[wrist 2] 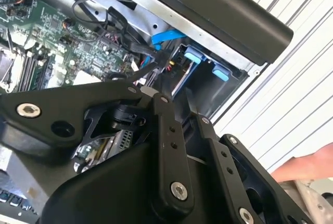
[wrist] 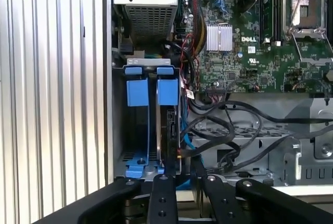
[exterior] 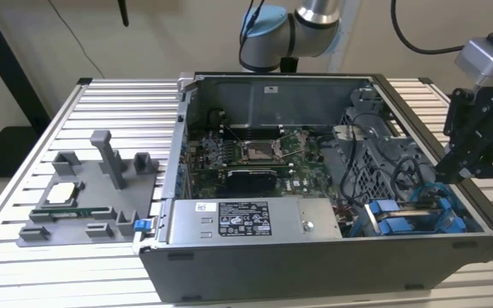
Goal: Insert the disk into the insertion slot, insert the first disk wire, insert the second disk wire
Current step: 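Insert the second disk wire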
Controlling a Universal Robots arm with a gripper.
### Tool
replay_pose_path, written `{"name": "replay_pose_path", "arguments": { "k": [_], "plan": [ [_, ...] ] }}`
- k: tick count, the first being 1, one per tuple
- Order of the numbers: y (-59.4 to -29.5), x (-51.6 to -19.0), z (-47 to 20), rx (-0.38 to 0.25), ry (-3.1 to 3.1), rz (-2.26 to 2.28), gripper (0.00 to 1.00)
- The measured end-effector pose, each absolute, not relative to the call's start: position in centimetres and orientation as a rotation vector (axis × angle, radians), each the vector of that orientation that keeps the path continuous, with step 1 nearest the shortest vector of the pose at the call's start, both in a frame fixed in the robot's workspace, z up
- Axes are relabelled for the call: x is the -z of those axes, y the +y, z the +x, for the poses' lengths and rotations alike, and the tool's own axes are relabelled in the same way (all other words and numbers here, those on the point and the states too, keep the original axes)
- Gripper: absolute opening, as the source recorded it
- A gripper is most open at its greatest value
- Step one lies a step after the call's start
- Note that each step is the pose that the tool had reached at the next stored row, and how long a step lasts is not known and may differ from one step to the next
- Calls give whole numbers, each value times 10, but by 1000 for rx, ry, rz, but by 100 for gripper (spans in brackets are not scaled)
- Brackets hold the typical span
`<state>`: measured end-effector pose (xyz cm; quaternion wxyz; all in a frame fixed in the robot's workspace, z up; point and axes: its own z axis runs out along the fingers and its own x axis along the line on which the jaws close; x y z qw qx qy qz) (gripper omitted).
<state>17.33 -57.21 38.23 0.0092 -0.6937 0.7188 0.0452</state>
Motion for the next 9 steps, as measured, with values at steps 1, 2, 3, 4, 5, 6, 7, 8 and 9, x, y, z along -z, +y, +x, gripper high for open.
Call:
{"name": "replay_pose_path", "arguments": {
  "k": [1, 2, 3, 4, 5, 6, 7, 8, 9],
  "plan": [
    [-571, -381, 174, -141, 2245, -2167, 100],
    [-570, -380, 175, -141, 2245, -2166, 100],
    [-570, -379, 176, -141, 2245, -2166, 100],
    [-568, -378, 178, -141, 2245, -2167, 100],
    [-567, -377, 179, -141, 2245, -2167, 100],
    [-566, -377, 181, -141, 2245, -2167, 100],
    [-565, -376, 183, -140, 2245, -2167, 100],
    [-564, -375, 184, -140, 2246, -2167, 100],
    [-563, -374, 186, -141, 2246, -2167, 100]
  ]
}}
